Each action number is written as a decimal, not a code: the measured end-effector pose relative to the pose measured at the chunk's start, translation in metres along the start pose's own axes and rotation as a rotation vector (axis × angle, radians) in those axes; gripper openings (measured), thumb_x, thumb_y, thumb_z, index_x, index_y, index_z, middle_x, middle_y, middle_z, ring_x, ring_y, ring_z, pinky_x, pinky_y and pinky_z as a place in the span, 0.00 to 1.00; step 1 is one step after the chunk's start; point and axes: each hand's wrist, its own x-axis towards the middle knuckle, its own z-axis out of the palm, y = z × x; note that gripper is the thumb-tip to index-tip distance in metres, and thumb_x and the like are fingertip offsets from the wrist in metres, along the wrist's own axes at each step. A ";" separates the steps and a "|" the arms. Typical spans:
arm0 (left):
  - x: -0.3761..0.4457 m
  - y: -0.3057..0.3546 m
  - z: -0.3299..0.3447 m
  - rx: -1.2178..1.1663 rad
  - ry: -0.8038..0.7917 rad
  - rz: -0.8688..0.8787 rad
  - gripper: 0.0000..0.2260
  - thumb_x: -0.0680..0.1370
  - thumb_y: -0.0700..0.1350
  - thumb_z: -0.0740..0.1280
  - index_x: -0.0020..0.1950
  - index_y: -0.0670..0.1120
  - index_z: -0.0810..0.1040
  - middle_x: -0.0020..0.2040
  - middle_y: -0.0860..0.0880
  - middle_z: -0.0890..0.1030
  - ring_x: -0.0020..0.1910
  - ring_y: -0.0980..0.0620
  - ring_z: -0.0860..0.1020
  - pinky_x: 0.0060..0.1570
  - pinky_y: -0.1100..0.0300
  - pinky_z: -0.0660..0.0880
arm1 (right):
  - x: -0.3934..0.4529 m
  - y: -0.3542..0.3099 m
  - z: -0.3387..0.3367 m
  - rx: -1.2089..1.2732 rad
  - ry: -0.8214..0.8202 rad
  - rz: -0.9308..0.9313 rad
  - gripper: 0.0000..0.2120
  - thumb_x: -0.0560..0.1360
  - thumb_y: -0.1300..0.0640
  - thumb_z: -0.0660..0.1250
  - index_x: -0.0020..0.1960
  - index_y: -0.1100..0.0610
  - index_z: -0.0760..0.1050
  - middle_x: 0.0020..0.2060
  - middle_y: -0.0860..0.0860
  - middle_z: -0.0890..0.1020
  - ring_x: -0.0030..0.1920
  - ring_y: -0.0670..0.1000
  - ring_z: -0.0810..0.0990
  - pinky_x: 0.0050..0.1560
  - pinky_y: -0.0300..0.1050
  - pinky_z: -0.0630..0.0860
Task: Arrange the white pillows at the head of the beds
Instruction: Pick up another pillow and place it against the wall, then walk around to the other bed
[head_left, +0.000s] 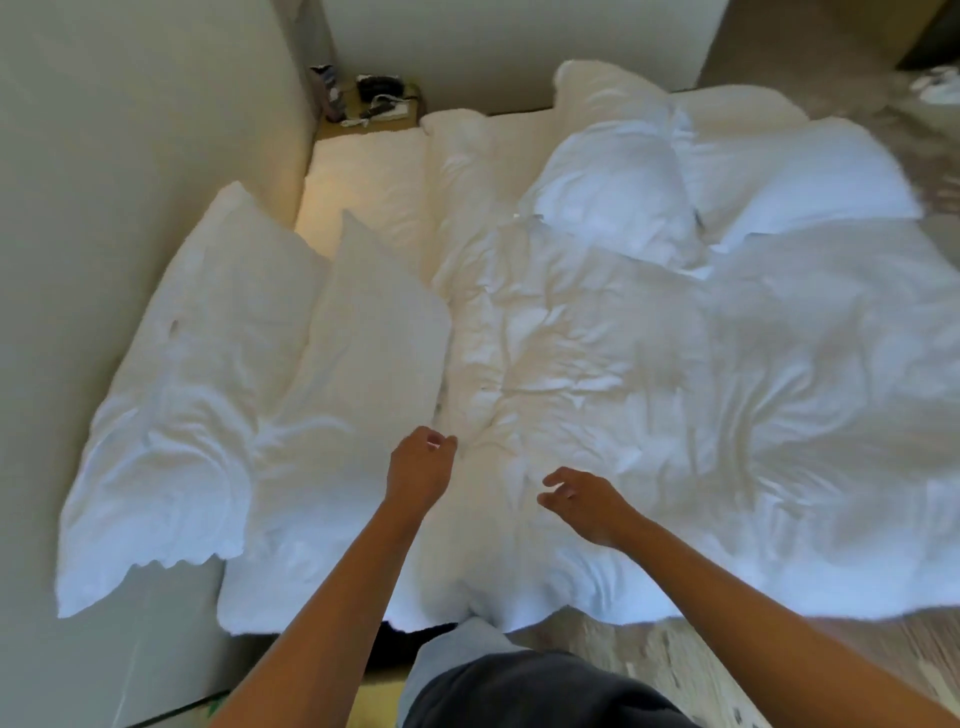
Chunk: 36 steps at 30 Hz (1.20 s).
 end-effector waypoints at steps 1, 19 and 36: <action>-0.015 0.017 0.028 -0.010 -0.063 0.010 0.14 0.81 0.52 0.66 0.58 0.43 0.80 0.56 0.42 0.84 0.57 0.41 0.82 0.61 0.48 0.79 | -0.020 0.030 -0.010 0.048 0.049 0.031 0.19 0.81 0.41 0.68 0.68 0.49 0.77 0.59 0.50 0.85 0.58 0.52 0.84 0.55 0.40 0.77; -0.346 0.235 0.492 0.193 -0.983 0.291 0.07 0.82 0.45 0.68 0.53 0.44 0.83 0.51 0.42 0.86 0.50 0.40 0.86 0.48 0.49 0.82 | -0.398 0.473 -0.074 0.981 0.950 0.631 0.09 0.83 0.50 0.66 0.48 0.49 0.83 0.41 0.48 0.87 0.44 0.50 0.87 0.51 0.56 0.85; -0.423 0.442 0.793 0.416 -1.102 0.425 0.08 0.83 0.46 0.66 0.52 0.45 0.83 0.45 0.46 0.87 0.47 0.44 0.86 0.51 0.47 0.83 | -0.450 0.711 -0.344 1.108 1.177 0.663 0.08 0.83 0.50 0.66 0.47 0.48 0.82 0.42 0.46 0.88 0.44 0.50 0.87 0.51 0.57 0.83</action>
